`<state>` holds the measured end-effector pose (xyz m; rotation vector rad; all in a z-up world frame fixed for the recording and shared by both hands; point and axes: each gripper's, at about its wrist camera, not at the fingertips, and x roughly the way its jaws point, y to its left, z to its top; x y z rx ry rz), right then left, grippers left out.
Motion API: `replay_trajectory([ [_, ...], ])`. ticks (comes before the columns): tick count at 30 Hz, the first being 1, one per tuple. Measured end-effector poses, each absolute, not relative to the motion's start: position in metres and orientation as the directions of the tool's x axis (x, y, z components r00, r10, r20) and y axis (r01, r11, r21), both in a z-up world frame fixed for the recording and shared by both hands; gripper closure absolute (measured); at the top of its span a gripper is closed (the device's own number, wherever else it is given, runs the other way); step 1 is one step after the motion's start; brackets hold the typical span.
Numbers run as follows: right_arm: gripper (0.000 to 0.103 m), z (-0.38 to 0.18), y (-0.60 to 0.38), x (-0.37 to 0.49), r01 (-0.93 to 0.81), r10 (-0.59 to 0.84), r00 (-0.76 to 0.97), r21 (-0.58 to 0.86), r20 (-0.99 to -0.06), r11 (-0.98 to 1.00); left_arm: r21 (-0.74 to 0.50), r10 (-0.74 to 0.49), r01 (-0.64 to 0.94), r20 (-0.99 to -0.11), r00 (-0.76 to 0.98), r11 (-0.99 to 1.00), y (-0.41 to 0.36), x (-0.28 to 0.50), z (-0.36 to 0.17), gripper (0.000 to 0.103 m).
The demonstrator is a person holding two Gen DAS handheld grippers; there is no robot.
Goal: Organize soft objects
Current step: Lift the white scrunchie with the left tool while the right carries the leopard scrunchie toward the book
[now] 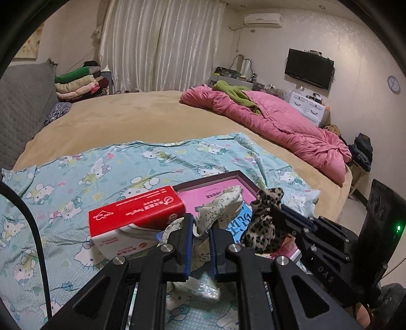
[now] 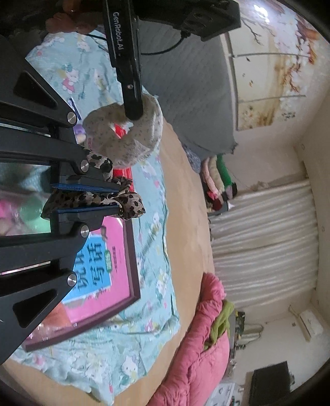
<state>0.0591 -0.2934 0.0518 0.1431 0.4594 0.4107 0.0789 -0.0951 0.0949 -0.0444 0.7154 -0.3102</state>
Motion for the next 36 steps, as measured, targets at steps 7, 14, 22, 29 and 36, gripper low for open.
replay_trajectory([
  [7, 0.093, 0.053, -0.323, 0.060, -0.299, 0.387, 0.838, 0.269, -0.385, 0.916, -0.133, -0.303, 0.288, -0.650, 0.697, 0.948, -0.113, 0.082, 0.094, 0.091],
  [14, 0.093, 0.053, -0.346, 0.059, -0.254, 0.357, 0.856, 0.299, -0.374, 0.920, -0.125, -0.319, 0.319, -0.660, 0.680, 0.939, -0.134, 0.087, 0.093, 0.091],
  [22, 0.093, 0.052, -0.363, 0.059, -0.211, 0.330, 0.868, 0.326, -0.370, 0.922, -0.112, -0.340, 0.366, -0.680, 0.650, 0.924, -0.164, 0.090, 0.087, 0.091],
  [29, 0.093, 0.050, -0.378, 0.060, -0.178, 0.310, 0.876, 0.351, -0.368, 0.919, -0.123, -0.361, 0.396, -0.703, 0.613, 0.910, -0.182, 0.093, 0.079, 0.091],
  [36, 0.093, 0.046, -0.391, 0.060, -0.137, 0.292, 0.879, 0.385, -0.378, 0.912, -0.165, -0.403, 0.427, -0.724, 0.559, 0.889, -0.197, 0.094, 0.069, 0.091],
])
